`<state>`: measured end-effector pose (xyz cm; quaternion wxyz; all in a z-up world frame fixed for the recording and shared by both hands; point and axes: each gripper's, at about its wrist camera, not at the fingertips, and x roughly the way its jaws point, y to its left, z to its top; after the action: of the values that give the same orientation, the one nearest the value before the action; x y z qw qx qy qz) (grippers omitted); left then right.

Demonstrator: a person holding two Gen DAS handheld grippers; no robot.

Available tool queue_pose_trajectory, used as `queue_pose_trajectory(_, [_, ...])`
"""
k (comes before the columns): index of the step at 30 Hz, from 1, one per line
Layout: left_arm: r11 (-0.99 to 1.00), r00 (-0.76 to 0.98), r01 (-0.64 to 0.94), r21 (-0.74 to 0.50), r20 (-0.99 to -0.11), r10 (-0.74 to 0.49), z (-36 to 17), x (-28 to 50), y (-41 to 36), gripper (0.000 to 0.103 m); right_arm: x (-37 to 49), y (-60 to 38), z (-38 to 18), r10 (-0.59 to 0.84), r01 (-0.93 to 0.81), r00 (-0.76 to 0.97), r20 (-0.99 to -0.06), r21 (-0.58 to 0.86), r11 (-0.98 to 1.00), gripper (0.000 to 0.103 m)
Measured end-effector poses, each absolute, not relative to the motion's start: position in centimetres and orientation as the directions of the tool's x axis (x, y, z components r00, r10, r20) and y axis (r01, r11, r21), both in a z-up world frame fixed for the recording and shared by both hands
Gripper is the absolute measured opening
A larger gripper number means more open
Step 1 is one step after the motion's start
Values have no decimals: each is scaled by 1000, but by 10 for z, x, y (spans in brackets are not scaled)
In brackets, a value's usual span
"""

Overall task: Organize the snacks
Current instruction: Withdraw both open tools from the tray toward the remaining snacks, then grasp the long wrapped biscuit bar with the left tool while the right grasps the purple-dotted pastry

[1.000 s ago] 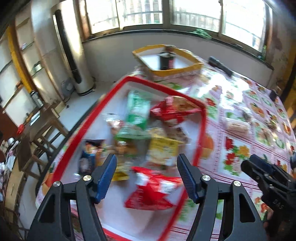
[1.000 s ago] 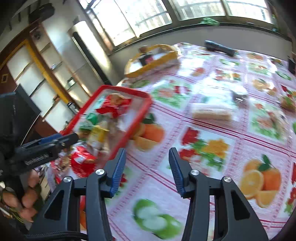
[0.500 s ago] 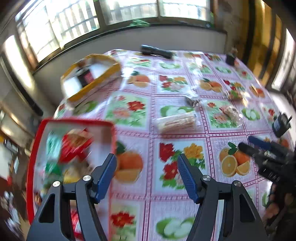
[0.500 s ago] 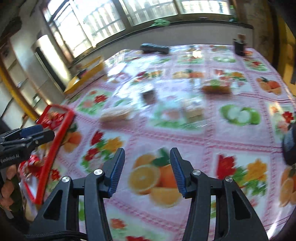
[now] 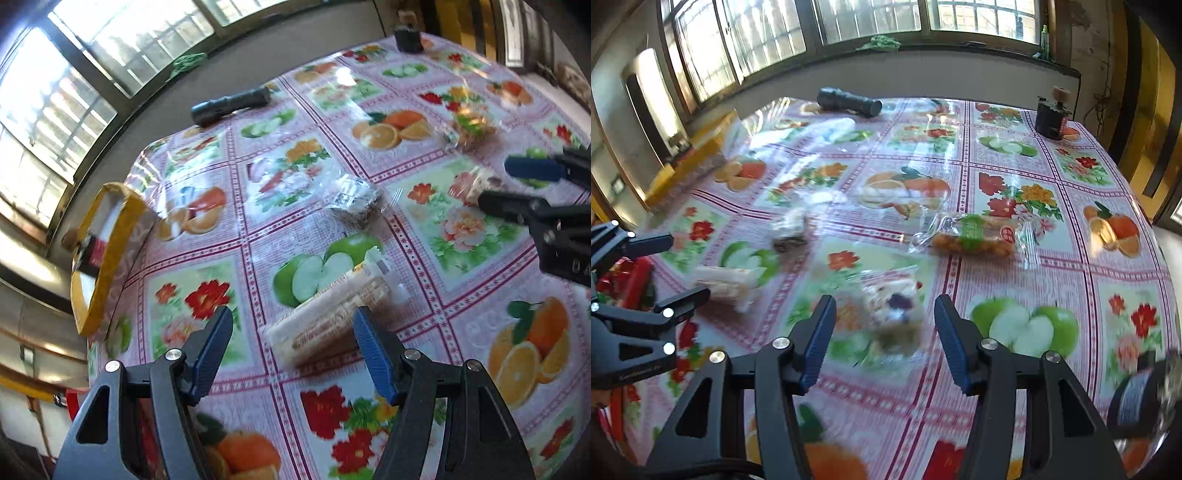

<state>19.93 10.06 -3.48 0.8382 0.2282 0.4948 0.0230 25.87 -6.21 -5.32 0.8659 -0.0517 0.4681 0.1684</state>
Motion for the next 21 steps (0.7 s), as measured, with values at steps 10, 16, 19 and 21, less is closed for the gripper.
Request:
queue_pose_trajectory(10, [923,469,180,339,-855,223,-49,211,103,52,262,-59,-67,193,-355,492,-849,7,935,35])
queue_pose_trajectory(16, [925,431,163,343,-868,246,-50,196,99,28,255,-67,-65,252,-333,477,-842,92,939,34])
queue_pose_trajectory(19, [963,402,132,234,-901,164,-40,180,106,27,240,-68,-59,292,-340,467,-835,135,931,34])
queue_pose_trajectory(21, [981,405,109,163,-908,106,-30,165,110,27,229,-69,-53,316,-342,469,-825,160,926,34])
